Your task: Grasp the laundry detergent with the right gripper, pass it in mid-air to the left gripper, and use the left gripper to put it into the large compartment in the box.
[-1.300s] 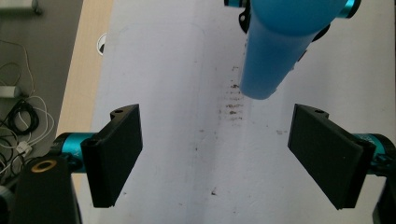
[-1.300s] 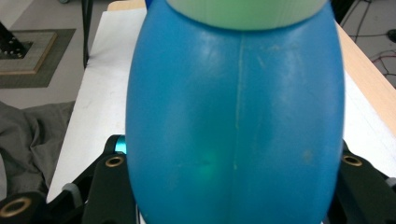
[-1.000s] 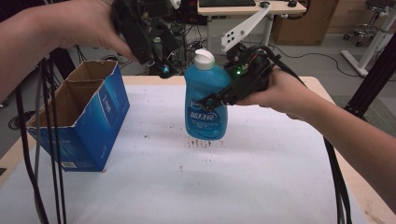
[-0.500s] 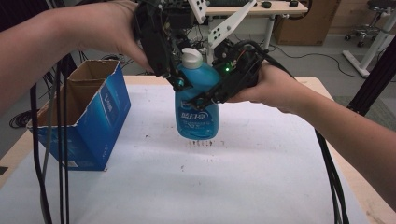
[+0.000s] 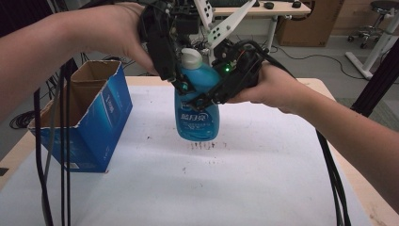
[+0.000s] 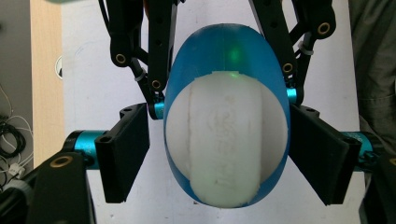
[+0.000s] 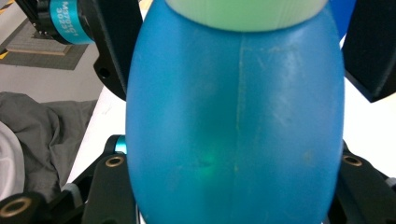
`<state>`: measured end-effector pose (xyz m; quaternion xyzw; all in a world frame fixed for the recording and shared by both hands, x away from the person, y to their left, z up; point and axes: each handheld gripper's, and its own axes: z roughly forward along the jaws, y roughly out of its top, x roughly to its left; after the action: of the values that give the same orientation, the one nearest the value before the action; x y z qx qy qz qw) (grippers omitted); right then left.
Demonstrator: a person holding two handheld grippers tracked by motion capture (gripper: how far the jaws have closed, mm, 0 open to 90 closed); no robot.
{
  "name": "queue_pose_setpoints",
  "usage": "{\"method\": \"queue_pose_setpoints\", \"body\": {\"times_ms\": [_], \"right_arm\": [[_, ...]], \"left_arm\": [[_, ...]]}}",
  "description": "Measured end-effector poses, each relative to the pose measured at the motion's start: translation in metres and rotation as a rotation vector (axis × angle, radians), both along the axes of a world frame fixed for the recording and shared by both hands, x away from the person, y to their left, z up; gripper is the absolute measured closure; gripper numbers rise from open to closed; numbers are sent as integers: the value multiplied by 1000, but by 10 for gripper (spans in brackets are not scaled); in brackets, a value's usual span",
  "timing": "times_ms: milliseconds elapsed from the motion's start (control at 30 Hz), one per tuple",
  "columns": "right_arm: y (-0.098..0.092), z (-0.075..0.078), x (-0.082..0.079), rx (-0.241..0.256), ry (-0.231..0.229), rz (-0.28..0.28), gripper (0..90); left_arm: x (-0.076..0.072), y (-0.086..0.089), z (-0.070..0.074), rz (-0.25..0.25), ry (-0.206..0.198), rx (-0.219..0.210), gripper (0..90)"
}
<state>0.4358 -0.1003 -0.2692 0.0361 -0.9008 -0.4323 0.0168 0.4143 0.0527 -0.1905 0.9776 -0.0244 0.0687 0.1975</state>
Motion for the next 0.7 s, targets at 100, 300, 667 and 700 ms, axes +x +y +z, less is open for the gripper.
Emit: {"method": "queue_pose_setpoints", "body": {"times_ms": [100,300,667,700], "right_arm": [[0,0,0,2,-1,0,440],[-1,0,1,5,-4,-3,440],[-1,1,0,6,-2,0,439],[-1,1,0,6,-1,-1,439]], "left_arm": [[0,-1,0,4,-7,4,273],[0,-1,0,7,-5,9,273],[0,-2,-1,11,5,13,308],[0,-2,-1,12,5,15,318]]}}
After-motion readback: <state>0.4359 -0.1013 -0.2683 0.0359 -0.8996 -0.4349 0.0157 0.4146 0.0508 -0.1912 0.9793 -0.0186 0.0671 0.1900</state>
